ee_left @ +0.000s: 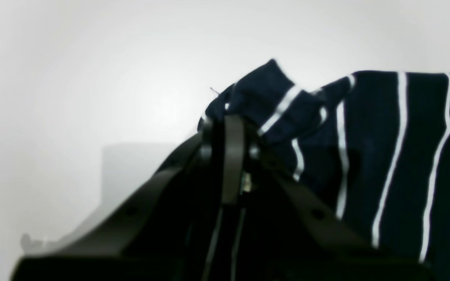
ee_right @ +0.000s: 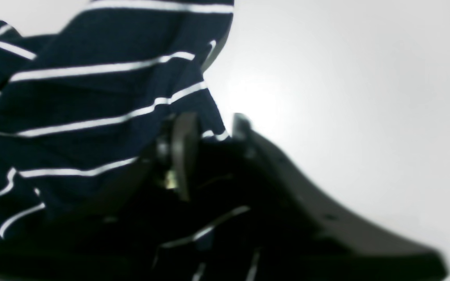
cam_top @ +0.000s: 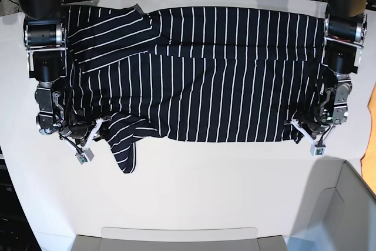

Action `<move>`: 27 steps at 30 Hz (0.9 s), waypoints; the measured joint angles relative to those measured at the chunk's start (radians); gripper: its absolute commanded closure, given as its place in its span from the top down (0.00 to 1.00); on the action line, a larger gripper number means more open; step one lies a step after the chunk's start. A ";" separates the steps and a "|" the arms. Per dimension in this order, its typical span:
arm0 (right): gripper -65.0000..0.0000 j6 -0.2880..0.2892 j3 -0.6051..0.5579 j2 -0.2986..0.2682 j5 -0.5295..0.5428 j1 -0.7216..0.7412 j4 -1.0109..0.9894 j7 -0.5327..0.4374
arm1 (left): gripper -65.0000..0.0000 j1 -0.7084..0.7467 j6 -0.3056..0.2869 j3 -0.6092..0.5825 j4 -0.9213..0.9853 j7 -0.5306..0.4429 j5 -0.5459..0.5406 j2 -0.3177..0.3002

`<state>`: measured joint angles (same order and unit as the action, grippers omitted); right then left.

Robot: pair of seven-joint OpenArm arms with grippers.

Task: Fold the T-shirt properly
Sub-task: 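Grasp the hem edge with both grippers, then fold the hem up over the folded collar edge with both grippers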

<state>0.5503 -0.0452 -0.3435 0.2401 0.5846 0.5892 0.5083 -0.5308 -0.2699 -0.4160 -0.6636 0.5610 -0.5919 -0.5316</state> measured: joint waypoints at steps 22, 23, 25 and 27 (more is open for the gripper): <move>0.00 0.000 0.000 -0.019 -0.011 0.051 0.167 0.039 | 0.00 0.233 -0.012 0.449 -0.367 0.082 0.007 0.019; 0.00 0.000 0.000 -0.023 -0.013 0.049 0.167 0.040 | 0.00 0.244 -0.013 0.470 -0.388 0.113 0.008 0.019; 0.00 0.000 0.000 -0.033 -0.010 0.038 0.169 0.040 | 0.00 0.260 -0.016 0.513 -0.434 0.143 0.005 0.020; 0.00 0.000 0.000 -0.045 -0.012 0.015 0.198 0.042 | 0.00 0.266 -0.015 0.543 -0.470 0.164 0.004 0.019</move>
<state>0.5503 -0.0452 -0.3882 0.2283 0.5999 0.7868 0.5507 -0.2649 -0.2848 0.1268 -1.1339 0.7246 -0.5880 -0.5125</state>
